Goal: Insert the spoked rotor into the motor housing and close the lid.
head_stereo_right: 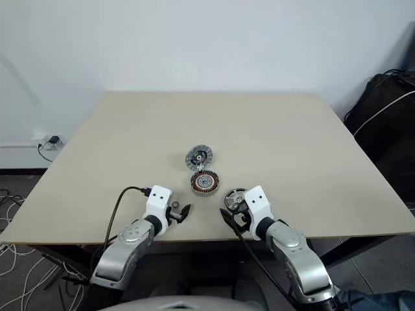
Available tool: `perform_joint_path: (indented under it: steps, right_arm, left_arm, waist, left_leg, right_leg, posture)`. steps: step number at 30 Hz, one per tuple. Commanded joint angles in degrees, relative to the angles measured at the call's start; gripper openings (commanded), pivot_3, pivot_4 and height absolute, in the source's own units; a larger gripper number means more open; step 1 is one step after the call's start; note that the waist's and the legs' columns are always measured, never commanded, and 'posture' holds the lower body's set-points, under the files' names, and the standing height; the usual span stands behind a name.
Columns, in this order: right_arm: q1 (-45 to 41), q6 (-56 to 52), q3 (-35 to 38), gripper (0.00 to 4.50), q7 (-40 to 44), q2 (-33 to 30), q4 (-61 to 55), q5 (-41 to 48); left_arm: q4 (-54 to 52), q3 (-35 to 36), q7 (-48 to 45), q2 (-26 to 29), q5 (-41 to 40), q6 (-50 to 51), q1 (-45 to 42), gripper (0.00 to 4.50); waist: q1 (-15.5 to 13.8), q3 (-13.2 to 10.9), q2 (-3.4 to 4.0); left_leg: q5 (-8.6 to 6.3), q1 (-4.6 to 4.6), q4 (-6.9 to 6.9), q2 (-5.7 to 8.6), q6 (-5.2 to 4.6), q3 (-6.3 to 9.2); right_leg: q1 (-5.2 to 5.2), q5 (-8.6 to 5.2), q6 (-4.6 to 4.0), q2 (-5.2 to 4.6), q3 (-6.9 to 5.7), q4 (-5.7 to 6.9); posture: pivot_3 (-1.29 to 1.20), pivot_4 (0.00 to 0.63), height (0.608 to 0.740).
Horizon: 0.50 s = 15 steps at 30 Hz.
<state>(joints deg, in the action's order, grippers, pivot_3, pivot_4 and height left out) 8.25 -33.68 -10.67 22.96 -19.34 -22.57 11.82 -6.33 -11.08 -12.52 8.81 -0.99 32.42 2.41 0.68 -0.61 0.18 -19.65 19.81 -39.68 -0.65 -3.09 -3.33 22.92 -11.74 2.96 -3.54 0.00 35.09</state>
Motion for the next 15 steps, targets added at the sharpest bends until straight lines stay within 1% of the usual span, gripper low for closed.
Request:
perform_joint_path:
  steps: [1, 10, 13, 15]
  right_arm:
    - [-0.5, 1.5, 0.6, 4.46, 0.1, 0.2, -1.5, 0.0]
    - [-0.3, 1.8, 0.9, 4.46, -0.2, 0.1, -1.6, 0.0]
    - [-0.5, 1.8, 0.9, 4.50, -0.3, 0.2, -1.5, 0.1]
    - [-0.6, 1.8, 1.0, 4.50, -0.4, 0.2, -1.4, 0.1]
  left_arm:
    - [2.2, -0.3, -0.1, -0.2, 0.6, 0.3, -2.2, 4.50]
    - [6.7, -0.4, 0.5, -0.5, 1.5, 1.2, -3.8, 4.50]
    - [6.7, -0.4, 0.5, -0.4, 1.6, 1.3, -3.7, 3.97]
    - [6.2, -0.3, 0.5, -0.4, 1.6, 1.5, -3.4, 3.36]
  waist:
    - [0.0, 0.0, -0.01]
    - [0.0, 0.1, 0.06]
    - [0.0, 0.1, 0.09]
    - [0.0, 0.1, 0.09]
  left_leg:
    - [0.00, 0.00, 0.00, 0.00, 0.00, 0.00]
    - [0.05, -0.15, -0.01, 0.01, 0.05, 0.04]
    - [0.07, -0.19, -0.02, 0.00, 0.05, 0.05]
    - [0.07, -0.19, -0.02, -0.01, 0.04, 0.05]
  right_leg:
    - [0.00, 0.00, 0.00, 0.00, 0.00, 0.00]
    - [-0.14, 0.03, 0.05, 0.00, 0.00, 0.01]
    - [-0.18, 0.04, 0.08, -0.01, 0.00, 0.03]
    - [-0.18, 0.04, 0.08, -0.01, 0.00, 0.03]
  posture:
    - [0.00, 0.000, 0.740]
    - [0.00, 0.000, 0.740]
    - [0.00, 0.000, 0.740]
    - [0.00, 0.000, 0.740]
